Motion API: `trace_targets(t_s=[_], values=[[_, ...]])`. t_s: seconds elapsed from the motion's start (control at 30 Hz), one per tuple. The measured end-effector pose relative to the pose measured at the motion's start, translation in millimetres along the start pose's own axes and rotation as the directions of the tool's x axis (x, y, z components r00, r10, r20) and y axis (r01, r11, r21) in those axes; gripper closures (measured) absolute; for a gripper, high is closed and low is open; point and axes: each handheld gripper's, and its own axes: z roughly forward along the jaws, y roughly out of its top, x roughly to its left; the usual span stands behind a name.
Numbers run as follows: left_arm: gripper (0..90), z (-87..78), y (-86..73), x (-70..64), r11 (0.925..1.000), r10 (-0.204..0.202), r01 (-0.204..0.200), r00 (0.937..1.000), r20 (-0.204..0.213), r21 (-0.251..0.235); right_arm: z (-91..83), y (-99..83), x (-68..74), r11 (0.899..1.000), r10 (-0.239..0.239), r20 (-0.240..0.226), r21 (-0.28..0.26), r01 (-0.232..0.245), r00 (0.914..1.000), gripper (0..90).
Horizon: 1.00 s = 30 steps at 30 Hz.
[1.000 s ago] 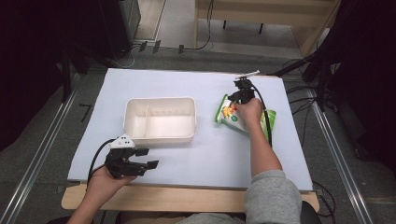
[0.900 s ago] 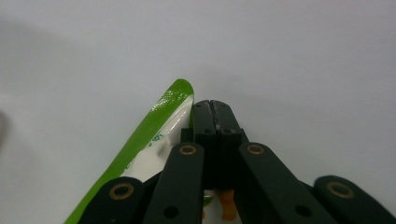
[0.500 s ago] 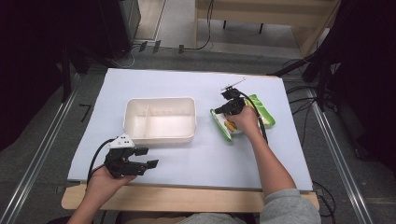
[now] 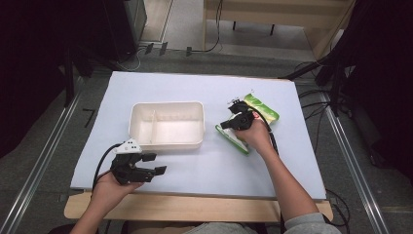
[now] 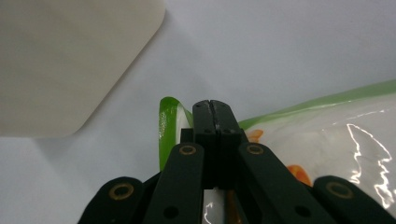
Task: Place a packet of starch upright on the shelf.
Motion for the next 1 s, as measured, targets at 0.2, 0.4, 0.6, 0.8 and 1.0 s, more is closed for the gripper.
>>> trace_targets(t_s=[0.2, 0.4, 0.6, 0.8, 1.0], values=[[34.4, -0.2, 1.3, 0.5, 1.0000, 0.006, -0.006, 1.0000, 0.004, -0.004, -3.7, -7.8, 7.9, 1.000, -0.022, -0.008, 0.010, 0.022, 0.9997, 90.0], [34.4, 0.9, 2.7, 0.3, 0.9999, 0.009, -0.009, 0.9999, 0.011, -0.009, -9.0, -20.5, 13.8, 0.999, -0.038, -0.029, 0.004, 0.038, 0.9989, 90.0], [34.4, 1.4, 4.4, 0.5, 0.9998, 0.015, -0.015, 0.9998, 0.013, -0.013, -16.9, -34.9, 18.3, 0.998, -0.057, -0.041, 0.004, 0.057, 0.9975, 90.0], [34.5, 2.6, 7.1, -1.1, 0.9997, 0.024, -0.024, 0.9996, 0.014, -0.011, -27.0, -47.5, 19.3, 0.998, -0.060, -0.051, 0.025, 0.062, 0.9969, 90.0], [34.5, 5.2, 9.6, -0.6, 0.9993, 0.035, -0.035, 0.9990, 0.029, -0.012, -31.1, -49.7, 19.6, 0.999, -0.044, -0.069, 0.021, 0.045, 0.9967, 82.2]])
